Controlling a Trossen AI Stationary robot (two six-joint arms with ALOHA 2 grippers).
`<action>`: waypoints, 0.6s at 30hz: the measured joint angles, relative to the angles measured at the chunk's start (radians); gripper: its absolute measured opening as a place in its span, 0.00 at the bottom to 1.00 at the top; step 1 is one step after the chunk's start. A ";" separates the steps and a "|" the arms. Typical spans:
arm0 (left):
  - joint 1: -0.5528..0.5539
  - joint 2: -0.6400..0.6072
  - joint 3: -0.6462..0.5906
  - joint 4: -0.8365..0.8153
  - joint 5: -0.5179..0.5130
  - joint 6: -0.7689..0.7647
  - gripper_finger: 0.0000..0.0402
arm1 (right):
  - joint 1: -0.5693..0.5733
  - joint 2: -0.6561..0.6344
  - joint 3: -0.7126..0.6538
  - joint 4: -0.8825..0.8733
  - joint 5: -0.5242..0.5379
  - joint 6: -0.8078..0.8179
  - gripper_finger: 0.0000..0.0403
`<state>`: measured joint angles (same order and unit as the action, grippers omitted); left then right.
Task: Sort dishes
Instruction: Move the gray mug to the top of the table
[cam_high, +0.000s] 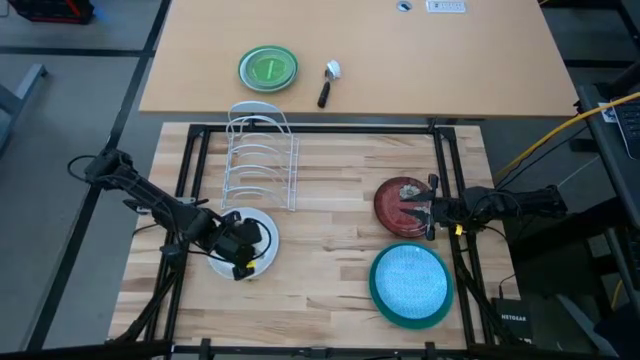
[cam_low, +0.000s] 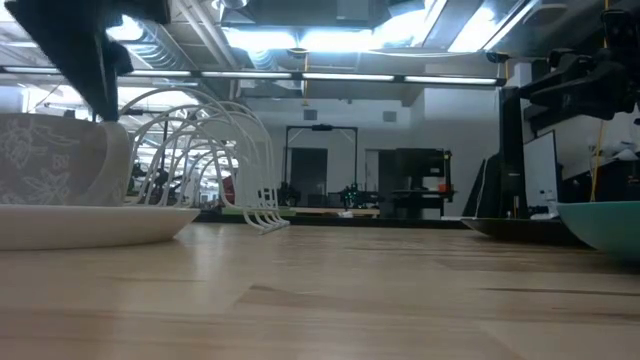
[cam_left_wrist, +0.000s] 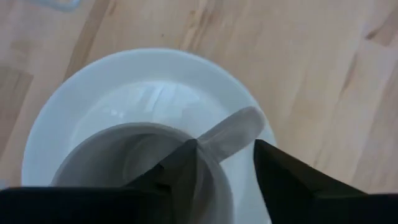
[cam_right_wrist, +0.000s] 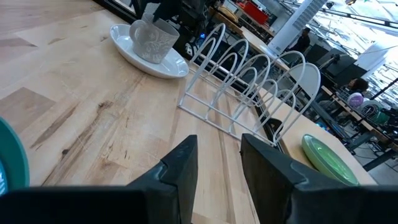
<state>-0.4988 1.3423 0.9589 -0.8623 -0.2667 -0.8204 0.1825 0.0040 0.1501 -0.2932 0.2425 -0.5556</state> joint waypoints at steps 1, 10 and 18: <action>0.002 0.008 0.000 0.005 0.002 0.011 0.42 | 0.000 0.000 0.000 0.000 0.000 0.000 0.31; 0.003 0.021 0.000 0.007 0.042 0.064 0.59 | 0.000 0.000 0.000 -0.001 0.000 0.000 0.31; 0.000 0.021 0.000 -0.068 0.118 0.034 0.59 | 0.000 0.000 0.000 -0.002 0.000 0.000 0.31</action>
<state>-0.4984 1.3632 0.9592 -0.9306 -0.1486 -0.7864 0.1829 0.0040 0.1501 -0.2955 0.2424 -0.5556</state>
